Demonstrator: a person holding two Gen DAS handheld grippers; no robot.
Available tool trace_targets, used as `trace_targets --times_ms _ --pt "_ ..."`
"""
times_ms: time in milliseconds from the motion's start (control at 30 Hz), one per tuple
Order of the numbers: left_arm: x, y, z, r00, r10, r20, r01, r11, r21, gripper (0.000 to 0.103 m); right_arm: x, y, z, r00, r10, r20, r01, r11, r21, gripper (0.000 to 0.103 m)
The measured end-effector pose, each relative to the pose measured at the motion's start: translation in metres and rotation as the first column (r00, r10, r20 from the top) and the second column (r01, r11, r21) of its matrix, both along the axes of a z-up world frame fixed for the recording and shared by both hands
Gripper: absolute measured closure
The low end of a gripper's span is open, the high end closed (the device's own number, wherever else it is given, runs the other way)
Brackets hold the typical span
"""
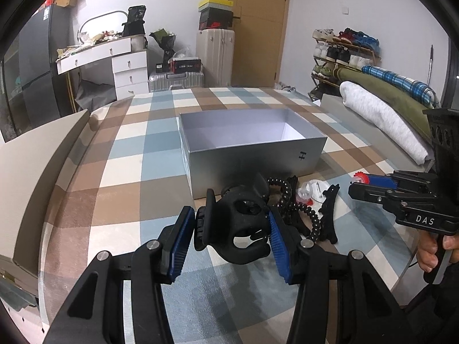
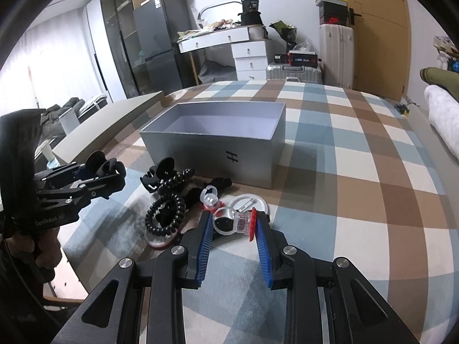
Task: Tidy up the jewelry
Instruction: 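Carry the ring holder in the right tool and the claw clip in the left tool over the grey box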
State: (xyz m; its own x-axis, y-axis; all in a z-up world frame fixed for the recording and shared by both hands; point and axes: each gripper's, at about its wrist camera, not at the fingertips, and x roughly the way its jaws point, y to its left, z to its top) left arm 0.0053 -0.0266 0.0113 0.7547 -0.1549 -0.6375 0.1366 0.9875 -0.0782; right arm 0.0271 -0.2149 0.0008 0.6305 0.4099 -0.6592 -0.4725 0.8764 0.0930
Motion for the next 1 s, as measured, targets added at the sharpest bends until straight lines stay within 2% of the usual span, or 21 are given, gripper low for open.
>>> trace_targets --times_ms 233,700,900,1000 --pt "0.005 0.003 0.01 0.999 0.016 0.028 -0.016 1.0 -0.009 0.058 0.01 -0.001 0.005 1.0 0.0 0.001 0.0 1.0 0.025 0.074" --pt "0.042 0.024 0.029 0.994 0.083 0.073 -0.078 0.995 -0.069 0.058 0.047 0.004 0.03 1.0 -0.018 0.023 0.016 0.997 0.072 0.074" --pt "0.06 0.026 0.028 0.994 0.094 0.055 -0.09 0.993 -0.079 0.058 0.069 0.015 0.036 1.0 -0.01 0.003 0.01 0.995 0.099 0.074" --pt "0.065 0.02 0.028 0.995 0.078 0.059 -0.075 0.995 -0.061 0.058 0.077 0.027 0.035 1.0 -0.001 -0.008 0.002 0.995 0.097 0.074"
